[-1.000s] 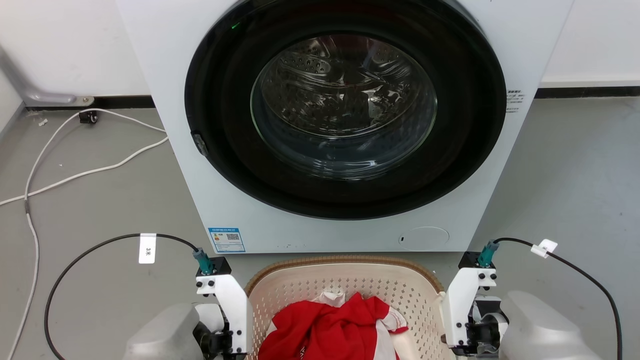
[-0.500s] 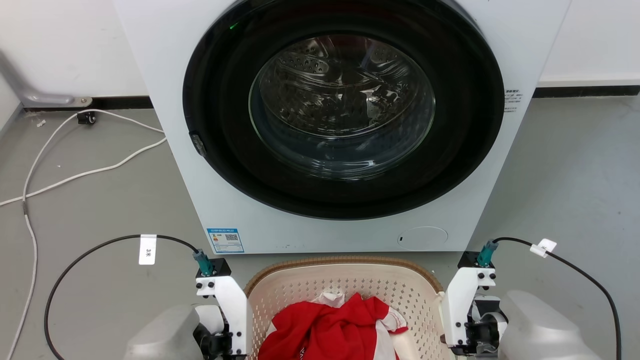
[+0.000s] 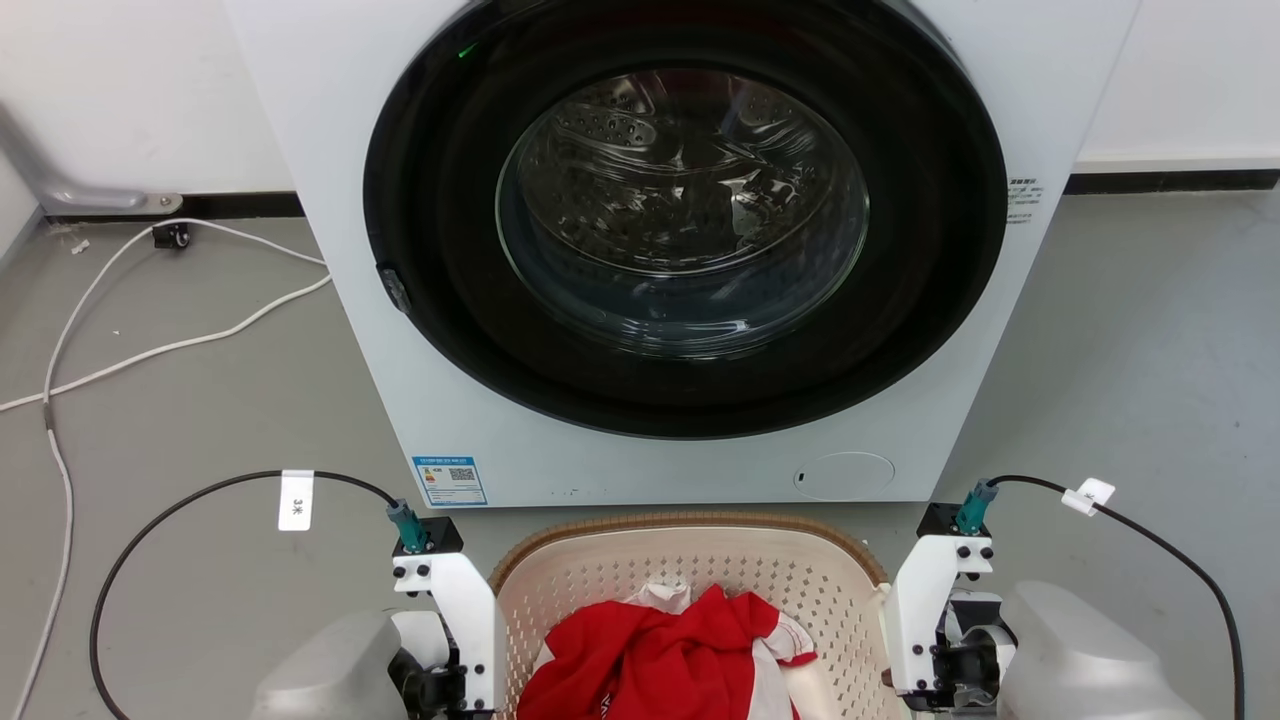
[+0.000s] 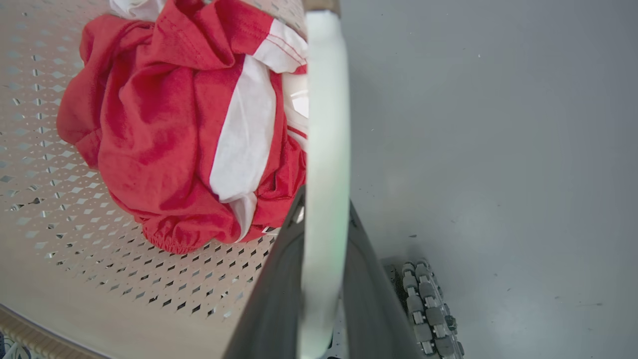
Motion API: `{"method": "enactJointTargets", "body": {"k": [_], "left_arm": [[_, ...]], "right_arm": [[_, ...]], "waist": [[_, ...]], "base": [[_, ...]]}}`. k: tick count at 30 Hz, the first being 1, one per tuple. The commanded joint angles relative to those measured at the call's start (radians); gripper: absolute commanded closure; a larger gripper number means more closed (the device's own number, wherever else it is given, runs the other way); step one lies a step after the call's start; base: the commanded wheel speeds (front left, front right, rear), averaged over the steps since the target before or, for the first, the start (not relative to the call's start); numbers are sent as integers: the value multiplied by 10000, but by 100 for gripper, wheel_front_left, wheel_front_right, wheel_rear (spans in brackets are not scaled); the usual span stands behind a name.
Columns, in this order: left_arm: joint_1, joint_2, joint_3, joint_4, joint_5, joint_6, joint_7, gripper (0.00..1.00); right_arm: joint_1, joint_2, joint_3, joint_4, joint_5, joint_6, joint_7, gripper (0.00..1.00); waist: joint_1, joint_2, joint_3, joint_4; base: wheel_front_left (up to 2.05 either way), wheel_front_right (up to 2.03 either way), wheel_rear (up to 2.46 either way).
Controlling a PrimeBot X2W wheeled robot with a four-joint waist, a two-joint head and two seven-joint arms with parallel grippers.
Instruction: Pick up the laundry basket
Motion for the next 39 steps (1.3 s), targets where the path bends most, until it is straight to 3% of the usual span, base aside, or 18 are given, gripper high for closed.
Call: {"method": "enactJointTargets", "body": {"k": [1,39], "left_arm": [[-84,-178,-18,-90,-40,-132,-31,100],[-169,-182,-266,29,-434,-131,-195,100]], "right_arm": [[-143,156,16,-85,86,138,6,100],[-156,97,50,-52,70,138,7,100]], "waist": [[0,0,0,-1],[0,0,53,-31]], "base": [[0,0,0],[0,0,0]]}}
